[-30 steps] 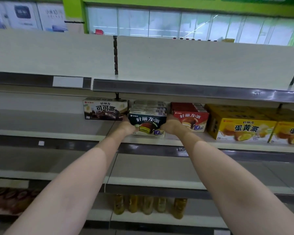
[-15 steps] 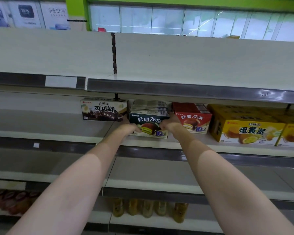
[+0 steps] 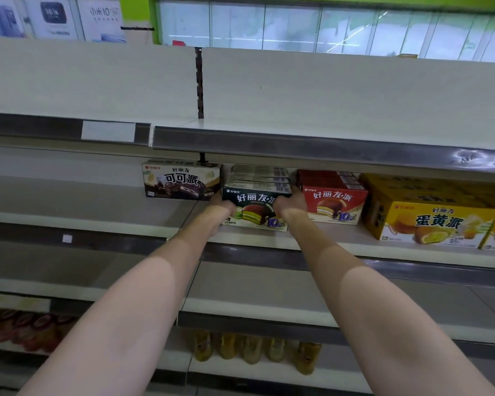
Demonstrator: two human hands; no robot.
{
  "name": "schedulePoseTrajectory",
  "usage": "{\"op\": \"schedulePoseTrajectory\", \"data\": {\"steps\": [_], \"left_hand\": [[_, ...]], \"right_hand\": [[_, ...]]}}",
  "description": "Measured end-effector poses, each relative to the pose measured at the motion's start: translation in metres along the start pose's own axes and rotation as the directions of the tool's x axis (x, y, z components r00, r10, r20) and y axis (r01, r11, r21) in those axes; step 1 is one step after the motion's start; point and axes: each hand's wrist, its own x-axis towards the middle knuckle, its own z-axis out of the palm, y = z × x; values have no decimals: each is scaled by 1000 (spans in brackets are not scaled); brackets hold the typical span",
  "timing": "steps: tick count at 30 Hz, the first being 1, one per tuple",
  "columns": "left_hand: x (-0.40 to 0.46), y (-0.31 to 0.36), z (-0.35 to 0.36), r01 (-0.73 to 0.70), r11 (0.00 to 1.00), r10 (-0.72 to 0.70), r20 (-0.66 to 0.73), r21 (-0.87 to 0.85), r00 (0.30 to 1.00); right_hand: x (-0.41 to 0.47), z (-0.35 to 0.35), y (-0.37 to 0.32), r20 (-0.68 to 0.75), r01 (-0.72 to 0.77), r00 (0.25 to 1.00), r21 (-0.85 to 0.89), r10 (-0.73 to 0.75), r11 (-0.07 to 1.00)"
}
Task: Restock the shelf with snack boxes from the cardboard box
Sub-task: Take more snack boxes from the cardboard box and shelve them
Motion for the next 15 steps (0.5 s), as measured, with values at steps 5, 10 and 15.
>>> {"op": "schedulePoseTrajectory", "data": {"steps": [5, 10, 15], "left_hand": [[0, 0, -3, -64, 981, 67, -11, 183, 998], [-1, -2, -5, -61, 955, 76, -42, 289, 996], [-5, -10, -19, -36, 933, 80, -109, 359, 991]], "right_hand": [[-3, -5, -6, 22, -11, 1000, -98, 13, 995], [-9, -11, -6, -1, -16, 1000, -180, 16, 984], [-22, -19, 5, -68, -14, 998, -256, -3, 967]]}}
